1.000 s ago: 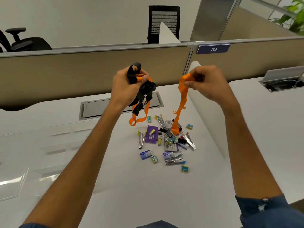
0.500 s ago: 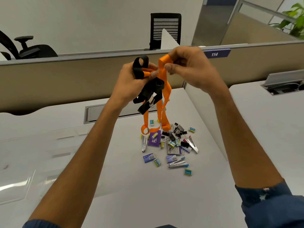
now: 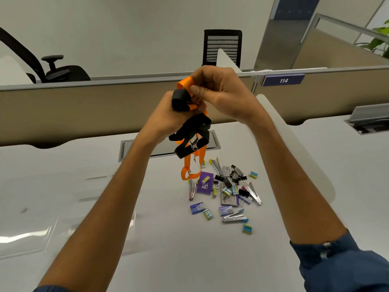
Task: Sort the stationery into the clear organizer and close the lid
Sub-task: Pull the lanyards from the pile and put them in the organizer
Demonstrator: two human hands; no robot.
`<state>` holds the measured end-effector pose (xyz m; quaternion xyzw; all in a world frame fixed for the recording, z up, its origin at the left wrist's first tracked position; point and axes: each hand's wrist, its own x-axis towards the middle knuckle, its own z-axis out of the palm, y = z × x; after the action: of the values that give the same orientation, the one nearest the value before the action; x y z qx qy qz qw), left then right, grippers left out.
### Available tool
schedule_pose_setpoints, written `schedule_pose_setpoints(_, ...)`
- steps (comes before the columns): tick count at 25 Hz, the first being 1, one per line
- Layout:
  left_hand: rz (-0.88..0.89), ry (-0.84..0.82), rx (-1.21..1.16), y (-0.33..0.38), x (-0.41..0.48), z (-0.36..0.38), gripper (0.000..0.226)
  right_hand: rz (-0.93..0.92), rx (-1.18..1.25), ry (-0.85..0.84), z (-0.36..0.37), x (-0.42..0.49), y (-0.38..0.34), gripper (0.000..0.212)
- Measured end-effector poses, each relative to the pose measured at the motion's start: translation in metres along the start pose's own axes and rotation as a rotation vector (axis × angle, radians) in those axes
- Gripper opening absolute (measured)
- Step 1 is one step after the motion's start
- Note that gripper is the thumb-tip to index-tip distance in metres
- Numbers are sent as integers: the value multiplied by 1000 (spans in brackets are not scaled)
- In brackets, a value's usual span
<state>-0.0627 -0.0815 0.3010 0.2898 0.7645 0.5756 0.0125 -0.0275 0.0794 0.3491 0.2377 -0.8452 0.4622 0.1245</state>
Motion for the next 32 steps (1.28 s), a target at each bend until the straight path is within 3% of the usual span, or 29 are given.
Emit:
schedule_pose_setpoints(5, -64, 88, 71, 12, -11, -22, 30, -10, 59, 74, 9, 2, -2, 20)
schedule_pose_setpoints(9, -71, 323, 115, 21, -33, -44, 62, -26, 106, -41, 32, 14, -14, 15)
schedule_pose_setpoints(12, -5, 303, 204, 29, -53, -72, 74, -75, 128, -110, 55, 28, -31, 14)
schedule_pose_setpoints(17, -82, 269, 274, 37, -81, -119, 15, -156, 172, -163, 90, 49, -60, 17)
schedule_pose_setpoints(20, -97, 329, 355, 39, -99, -146, 15, -135, 254, -93, 115, 57, -70, 27)
schedule_pose_setpoints(22, -85, 356, 376, 41, -110, -164, 16, -78, 261, -56, 131, 57, -67, 53)
schedule_pose_setpoints(24, -92, 369, 381, 42, -121, -182, 19, 55, 219, -152, 155, 51, -54, 87)
schedule_pose_setpoints(26, -108, 359, 375, 39, -132, -198, 22, 207, 200, -335, 195, 37, -36, 106)
schedule_pose_setpoints(28, -115, 343, 358, 37, -143, -212, 24, 308, 205, -450, 248, 21, -18, 110)
schedule_pose_setpoints(32, -141, 339, 325, 27, -158, -231, 20, 515, 356, -527, 336, -6, 4, 114)
